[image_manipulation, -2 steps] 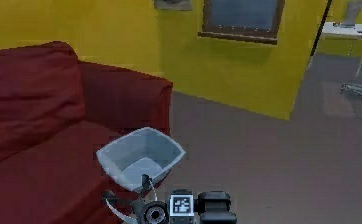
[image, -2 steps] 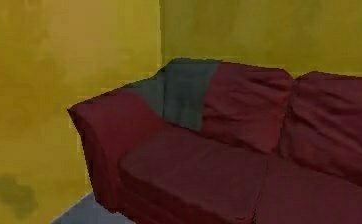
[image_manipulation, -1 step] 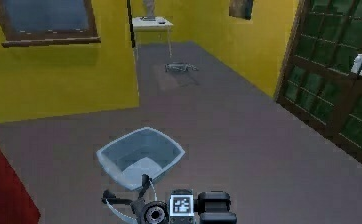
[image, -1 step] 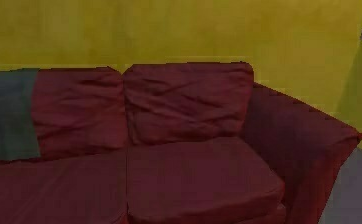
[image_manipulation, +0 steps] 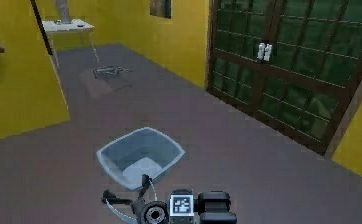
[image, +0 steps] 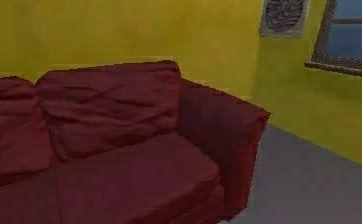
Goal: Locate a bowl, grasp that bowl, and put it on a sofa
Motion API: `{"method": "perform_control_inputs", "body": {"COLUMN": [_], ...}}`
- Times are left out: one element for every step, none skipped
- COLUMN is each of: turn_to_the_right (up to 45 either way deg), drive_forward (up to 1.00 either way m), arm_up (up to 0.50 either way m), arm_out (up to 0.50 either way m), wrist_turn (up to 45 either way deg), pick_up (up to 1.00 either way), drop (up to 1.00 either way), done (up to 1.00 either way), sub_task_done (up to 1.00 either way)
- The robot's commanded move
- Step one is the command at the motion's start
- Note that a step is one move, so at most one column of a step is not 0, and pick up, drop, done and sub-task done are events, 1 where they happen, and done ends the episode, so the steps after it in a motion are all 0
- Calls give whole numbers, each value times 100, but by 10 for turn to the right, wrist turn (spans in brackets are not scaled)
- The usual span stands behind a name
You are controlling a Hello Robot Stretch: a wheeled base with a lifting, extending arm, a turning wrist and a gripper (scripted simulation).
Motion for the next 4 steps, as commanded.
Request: {"method": "perform_control_inputs", "body": {"turn_to_the_right": [-450,-240,-30,450], "drive_forward": [0,0,0,0], "arm_up": [0,0,0,0], "arm_out": [0,0,0,0], "wrist_turn": [0,0,0,0], "pick_up": [0,0,0,0], "drop": [0,0,0,0], "done": [0,0,0,0], "sub_task_done": [0,0,0,0]}}
